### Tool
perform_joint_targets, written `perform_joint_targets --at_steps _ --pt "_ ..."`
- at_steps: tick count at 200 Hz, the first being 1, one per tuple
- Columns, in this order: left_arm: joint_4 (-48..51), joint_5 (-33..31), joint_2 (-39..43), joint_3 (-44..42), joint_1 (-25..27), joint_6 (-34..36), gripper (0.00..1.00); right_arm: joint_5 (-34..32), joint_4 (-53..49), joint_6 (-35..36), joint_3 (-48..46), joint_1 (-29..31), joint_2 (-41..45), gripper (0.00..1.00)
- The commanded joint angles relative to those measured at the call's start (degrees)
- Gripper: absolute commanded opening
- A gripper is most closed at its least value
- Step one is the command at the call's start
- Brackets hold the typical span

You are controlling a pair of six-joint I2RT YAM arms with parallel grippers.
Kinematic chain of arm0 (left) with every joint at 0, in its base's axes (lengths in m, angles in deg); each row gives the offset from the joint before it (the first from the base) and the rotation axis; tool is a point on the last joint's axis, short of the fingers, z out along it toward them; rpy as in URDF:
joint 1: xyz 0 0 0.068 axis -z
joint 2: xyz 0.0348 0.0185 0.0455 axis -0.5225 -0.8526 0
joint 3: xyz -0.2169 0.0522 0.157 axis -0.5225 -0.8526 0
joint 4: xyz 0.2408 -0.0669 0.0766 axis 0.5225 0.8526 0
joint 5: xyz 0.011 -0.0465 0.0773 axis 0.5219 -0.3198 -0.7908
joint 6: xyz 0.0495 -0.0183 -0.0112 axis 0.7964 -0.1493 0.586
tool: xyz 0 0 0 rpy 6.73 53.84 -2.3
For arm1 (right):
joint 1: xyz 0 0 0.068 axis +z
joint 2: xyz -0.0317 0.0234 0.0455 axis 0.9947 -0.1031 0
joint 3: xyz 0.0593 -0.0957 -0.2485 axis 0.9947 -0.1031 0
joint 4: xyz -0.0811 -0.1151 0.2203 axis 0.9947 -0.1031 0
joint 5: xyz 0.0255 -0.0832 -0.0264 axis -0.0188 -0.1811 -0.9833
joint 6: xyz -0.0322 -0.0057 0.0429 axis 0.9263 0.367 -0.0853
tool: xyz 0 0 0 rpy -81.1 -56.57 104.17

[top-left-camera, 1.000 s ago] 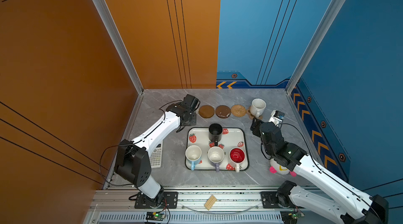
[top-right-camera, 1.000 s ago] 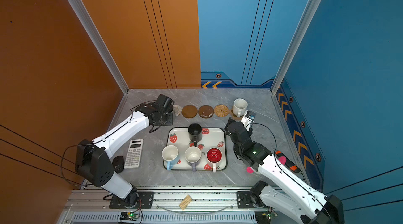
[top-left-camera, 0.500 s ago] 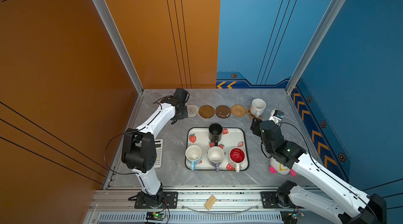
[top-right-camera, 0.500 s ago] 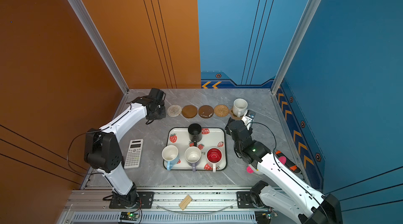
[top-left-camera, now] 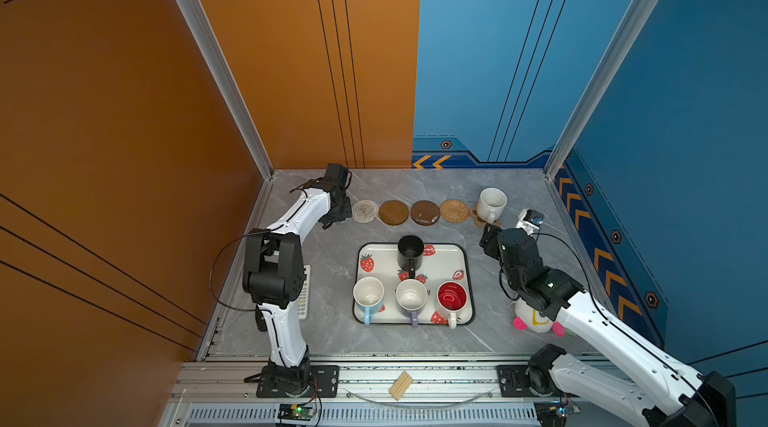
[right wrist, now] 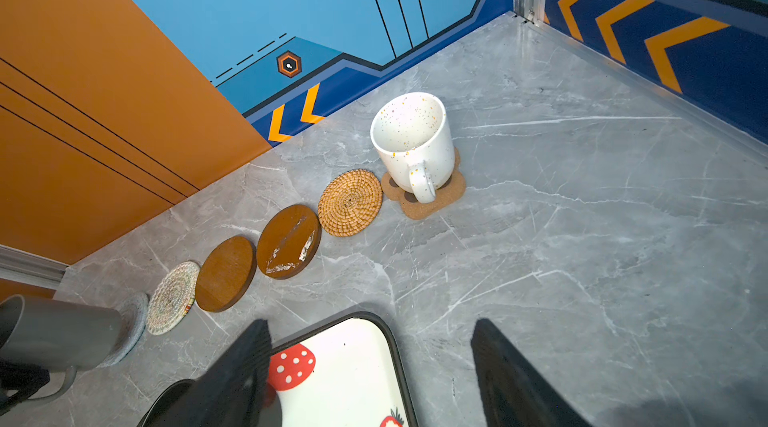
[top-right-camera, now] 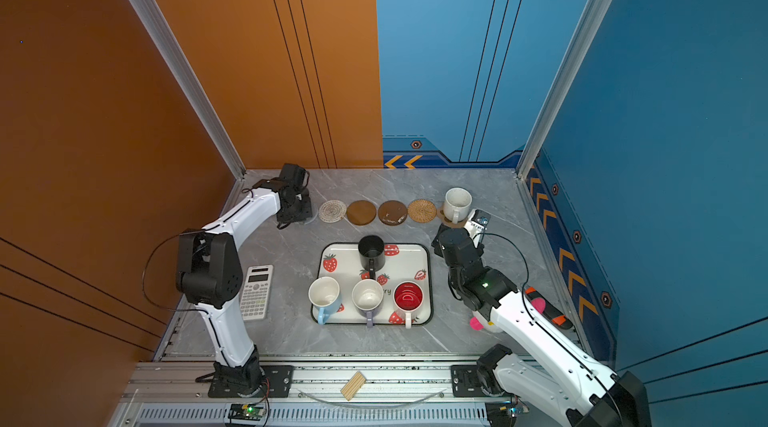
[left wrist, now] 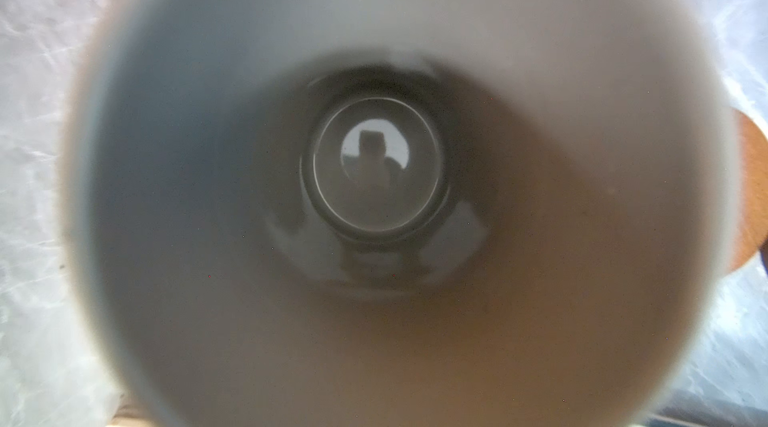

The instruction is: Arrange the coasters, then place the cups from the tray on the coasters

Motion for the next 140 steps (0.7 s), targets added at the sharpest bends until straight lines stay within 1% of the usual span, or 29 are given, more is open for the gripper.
perform_joint_targets --at_steps 1,140 --pt "-3.22 1.16 0.34 3.35 -0.78 0.50 0.00 0.74 0.20 -0.40 -0.99 -0.54 -0.28 0.75" --pt "-3.90 1.18 -1.08 4.13 -2.38 0.44 0.00 1.67 0.01 -0.58 -1.19 -1.49 -0.64 0.75"
